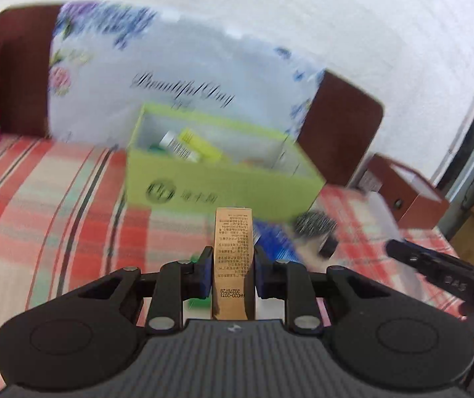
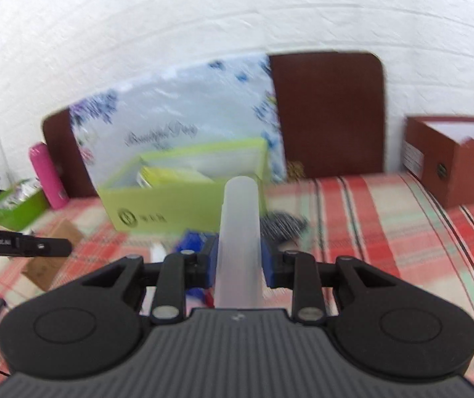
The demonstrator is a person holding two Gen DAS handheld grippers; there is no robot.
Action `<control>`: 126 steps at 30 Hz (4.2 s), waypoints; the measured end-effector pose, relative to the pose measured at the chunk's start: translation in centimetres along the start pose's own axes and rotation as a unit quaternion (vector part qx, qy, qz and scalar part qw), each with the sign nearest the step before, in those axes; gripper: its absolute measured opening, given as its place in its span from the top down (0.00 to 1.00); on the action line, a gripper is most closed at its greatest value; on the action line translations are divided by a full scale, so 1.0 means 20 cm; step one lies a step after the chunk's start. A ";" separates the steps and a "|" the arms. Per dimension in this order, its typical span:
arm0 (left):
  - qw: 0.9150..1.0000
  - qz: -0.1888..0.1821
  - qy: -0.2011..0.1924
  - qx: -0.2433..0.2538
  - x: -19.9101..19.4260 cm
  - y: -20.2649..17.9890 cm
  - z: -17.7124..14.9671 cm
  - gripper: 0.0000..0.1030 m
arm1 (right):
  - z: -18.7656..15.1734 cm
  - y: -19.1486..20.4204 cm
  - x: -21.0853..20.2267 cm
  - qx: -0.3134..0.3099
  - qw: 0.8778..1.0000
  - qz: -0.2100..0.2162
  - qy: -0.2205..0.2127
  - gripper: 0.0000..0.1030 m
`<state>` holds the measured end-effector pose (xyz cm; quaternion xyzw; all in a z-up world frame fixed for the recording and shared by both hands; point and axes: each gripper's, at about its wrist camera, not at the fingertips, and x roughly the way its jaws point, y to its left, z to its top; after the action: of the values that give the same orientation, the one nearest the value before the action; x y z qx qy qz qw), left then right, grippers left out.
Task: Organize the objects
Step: 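Carry the gold box and frosted tube into the lime-green box and release both, then grasp the green soap box with the left tool while the right tool grasps the white glove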
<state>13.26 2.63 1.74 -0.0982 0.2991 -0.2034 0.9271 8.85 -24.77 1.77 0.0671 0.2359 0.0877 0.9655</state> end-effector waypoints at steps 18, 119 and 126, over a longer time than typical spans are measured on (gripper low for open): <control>1.000 0.018 -0.021 0.003 0.79 -0.08 0.55 0.76 | 0.36 0.06 0.91 -0.089 0.996 -0.015 -0.020 0.74; 0.987 0.122 0.104 0.030 0.15 0.02 -0.45 0.28 | -0.55 0.10 0.00 -0.110 0.986 -0.017 0.122 0.30; 0.986 0.125 0.102 0.034 0.15 0.01 -0.47 0.28 | -0.57 0.13 -0.01 -0.118 0.985 -0.015 0.127 0.66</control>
<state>9.83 0.86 -7.43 -0.0074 0.3955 -0.1047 0.9125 3.07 -21.27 -7.69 -0.0624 0.3459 0.1079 0.9300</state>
